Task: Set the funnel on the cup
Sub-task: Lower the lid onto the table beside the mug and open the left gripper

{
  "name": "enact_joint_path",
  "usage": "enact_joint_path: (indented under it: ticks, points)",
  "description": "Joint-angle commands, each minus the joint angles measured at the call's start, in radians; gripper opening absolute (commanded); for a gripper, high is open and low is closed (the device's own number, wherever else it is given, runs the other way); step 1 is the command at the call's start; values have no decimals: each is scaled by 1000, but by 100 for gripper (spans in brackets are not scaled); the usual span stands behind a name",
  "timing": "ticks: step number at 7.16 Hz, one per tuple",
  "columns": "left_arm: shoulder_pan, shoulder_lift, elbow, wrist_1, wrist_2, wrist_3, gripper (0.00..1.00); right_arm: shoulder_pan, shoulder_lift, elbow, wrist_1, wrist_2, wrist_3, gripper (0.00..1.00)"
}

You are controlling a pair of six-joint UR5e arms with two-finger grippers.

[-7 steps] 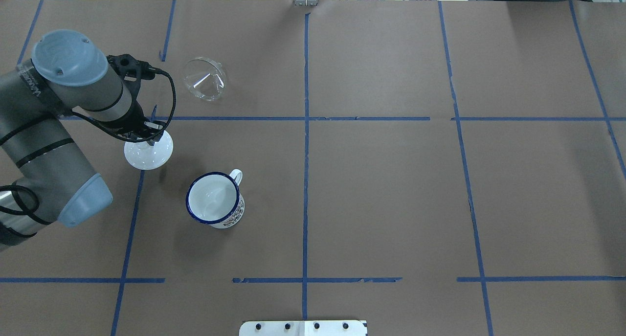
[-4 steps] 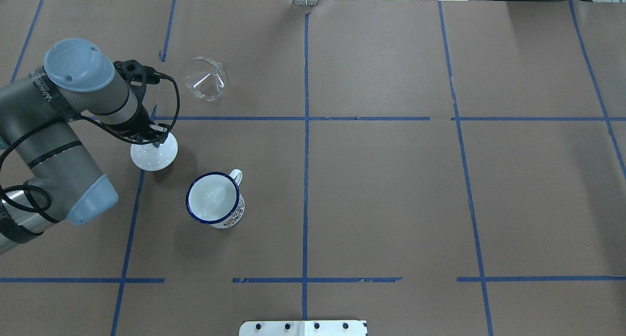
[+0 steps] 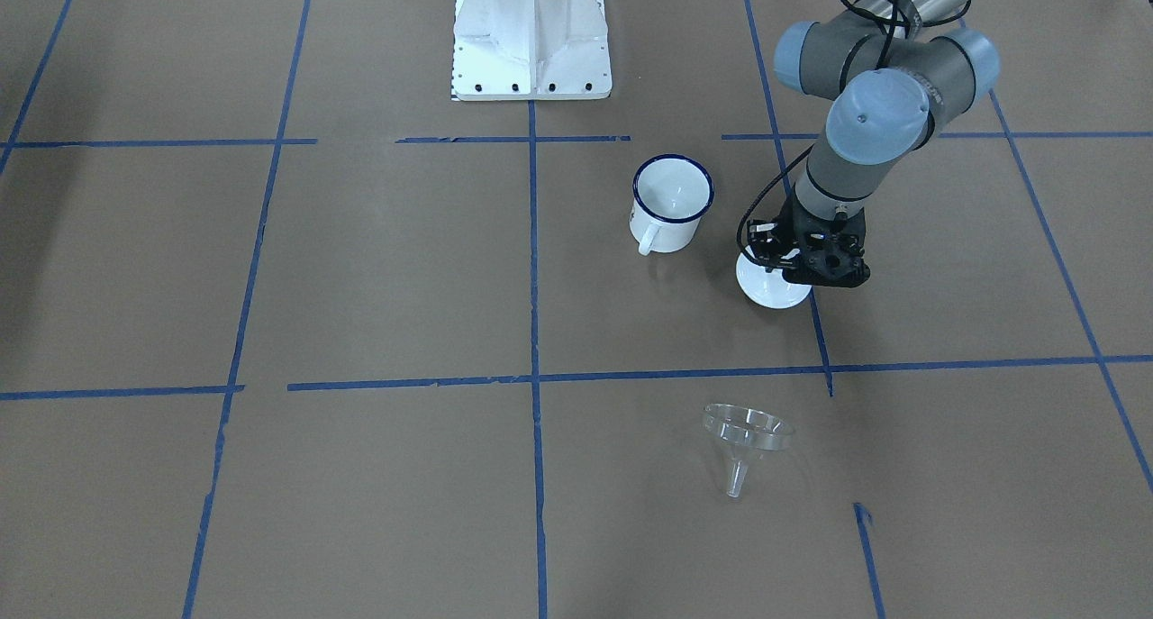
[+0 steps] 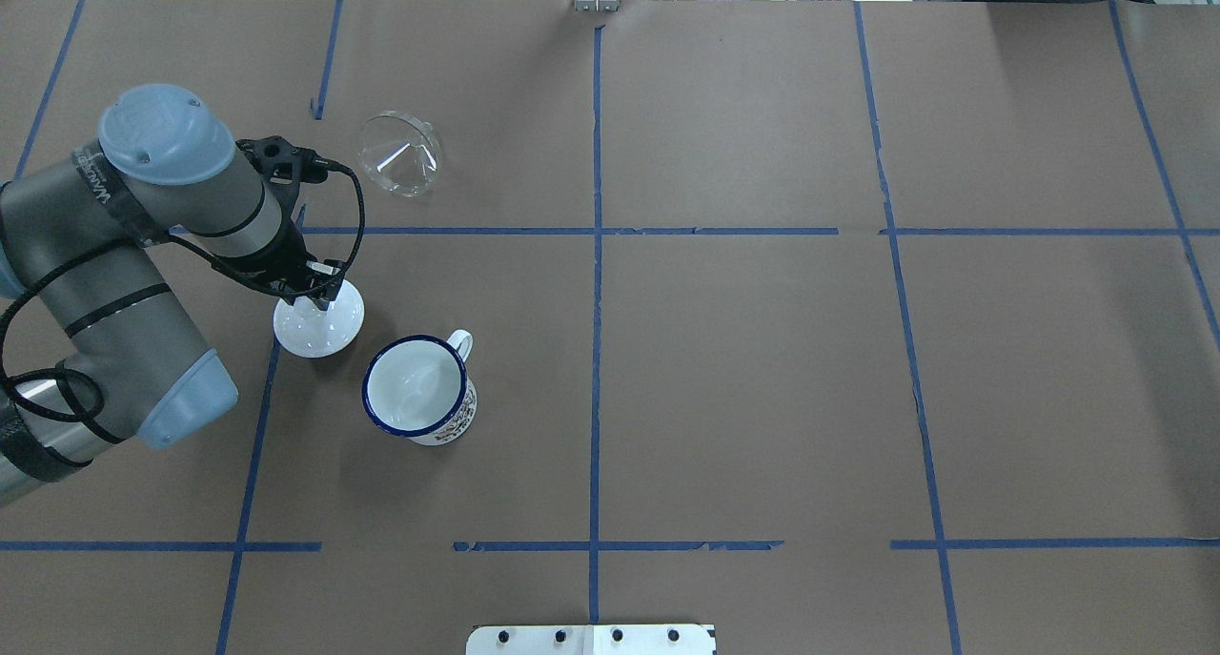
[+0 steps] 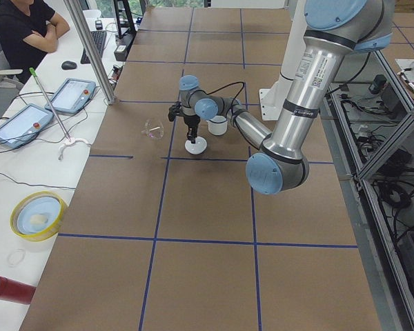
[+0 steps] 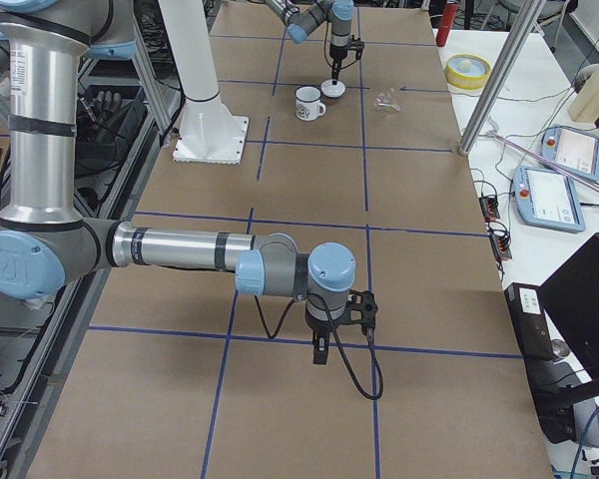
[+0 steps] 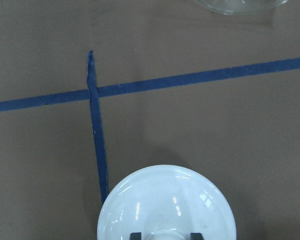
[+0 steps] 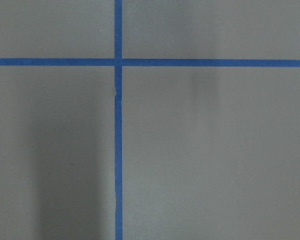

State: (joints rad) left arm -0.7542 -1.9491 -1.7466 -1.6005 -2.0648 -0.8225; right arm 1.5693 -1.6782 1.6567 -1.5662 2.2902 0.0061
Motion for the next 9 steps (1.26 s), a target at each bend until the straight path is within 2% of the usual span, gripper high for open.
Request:
enact_joint_path:
  ticks: [1,4,7,8,9]
  points:
    - [22,1,2,1,-9,-7,100,0,0,0,0,0,0,100]
    - [16,-7,-49,14,-29,-47,100,0,0,0,0,0,0,100]
    - [-91,-49,-91,-33,-23,-429,100,0,0,0,0,0,0,100]
    - [-94,-48,-65,-199,44,-660,100,0,0,0,0,0,0,100]
    - [-91,-54,-4,-337,157,-869,100,0,0,0,0,0,0,100]
